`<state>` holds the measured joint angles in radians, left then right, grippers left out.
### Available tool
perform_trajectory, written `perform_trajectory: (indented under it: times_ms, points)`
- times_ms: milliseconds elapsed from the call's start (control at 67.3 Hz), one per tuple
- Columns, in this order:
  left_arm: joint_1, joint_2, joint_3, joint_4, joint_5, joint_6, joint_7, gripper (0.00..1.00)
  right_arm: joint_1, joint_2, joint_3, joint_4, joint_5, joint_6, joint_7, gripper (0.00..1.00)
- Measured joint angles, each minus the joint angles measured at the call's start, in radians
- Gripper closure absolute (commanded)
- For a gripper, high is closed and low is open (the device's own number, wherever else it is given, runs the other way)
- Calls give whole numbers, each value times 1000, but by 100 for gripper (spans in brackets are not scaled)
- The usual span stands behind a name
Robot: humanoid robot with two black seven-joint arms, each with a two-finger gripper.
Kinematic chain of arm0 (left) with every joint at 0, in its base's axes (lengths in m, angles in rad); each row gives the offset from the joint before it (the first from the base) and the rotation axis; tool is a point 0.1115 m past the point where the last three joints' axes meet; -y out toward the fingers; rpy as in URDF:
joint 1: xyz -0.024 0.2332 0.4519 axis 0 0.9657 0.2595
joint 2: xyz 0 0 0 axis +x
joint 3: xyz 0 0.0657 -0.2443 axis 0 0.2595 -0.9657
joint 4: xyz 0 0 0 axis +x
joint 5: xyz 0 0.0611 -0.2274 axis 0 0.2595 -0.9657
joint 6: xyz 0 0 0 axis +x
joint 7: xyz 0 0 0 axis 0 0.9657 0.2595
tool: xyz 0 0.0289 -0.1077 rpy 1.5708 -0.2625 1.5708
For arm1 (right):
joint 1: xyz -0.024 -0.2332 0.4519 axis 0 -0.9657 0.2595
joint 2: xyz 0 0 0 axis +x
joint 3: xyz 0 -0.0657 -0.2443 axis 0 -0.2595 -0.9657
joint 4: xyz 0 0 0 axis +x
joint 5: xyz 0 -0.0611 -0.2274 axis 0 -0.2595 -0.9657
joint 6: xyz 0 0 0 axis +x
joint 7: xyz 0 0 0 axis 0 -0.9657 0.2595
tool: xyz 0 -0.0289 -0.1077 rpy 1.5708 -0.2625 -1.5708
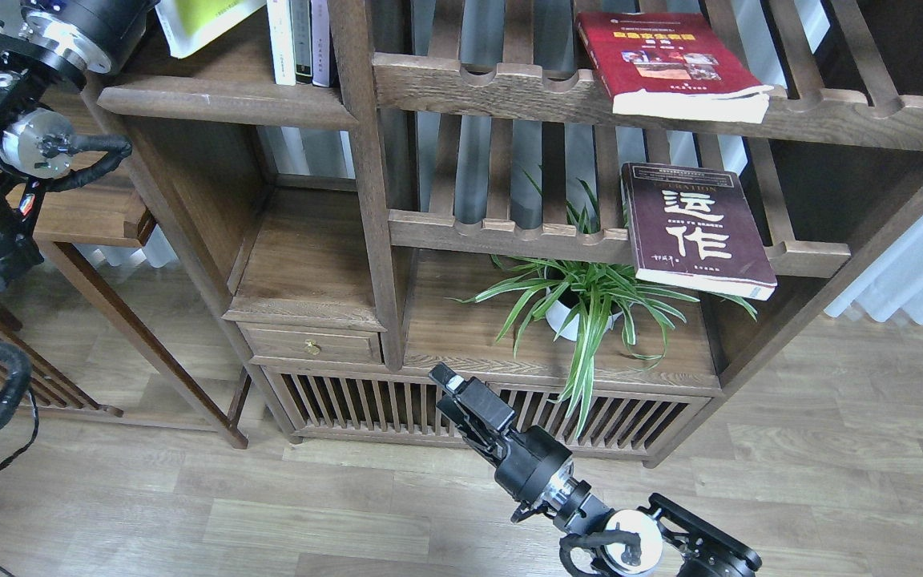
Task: Organize books on shelf
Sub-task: 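Push the yellow book onto the upper shelf with the left gripper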
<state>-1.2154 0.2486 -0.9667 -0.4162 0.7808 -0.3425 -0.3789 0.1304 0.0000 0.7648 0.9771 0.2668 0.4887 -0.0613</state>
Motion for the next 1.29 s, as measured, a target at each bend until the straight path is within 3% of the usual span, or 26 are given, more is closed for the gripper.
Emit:
perform_trajectory:
  times_ms: [178,624,1293]
  points:
    - [0,-7,4,7,0,4,-9,69,0,0,2,0,0,0,0,2]
    - [-8,-13,3,29,0,34,-39,60,-6,0,-5,10,0,0,0,2]
    - [-51,-106,5,3,-3,36,-36,46,-8,0,-7,11,0,0,0,2]
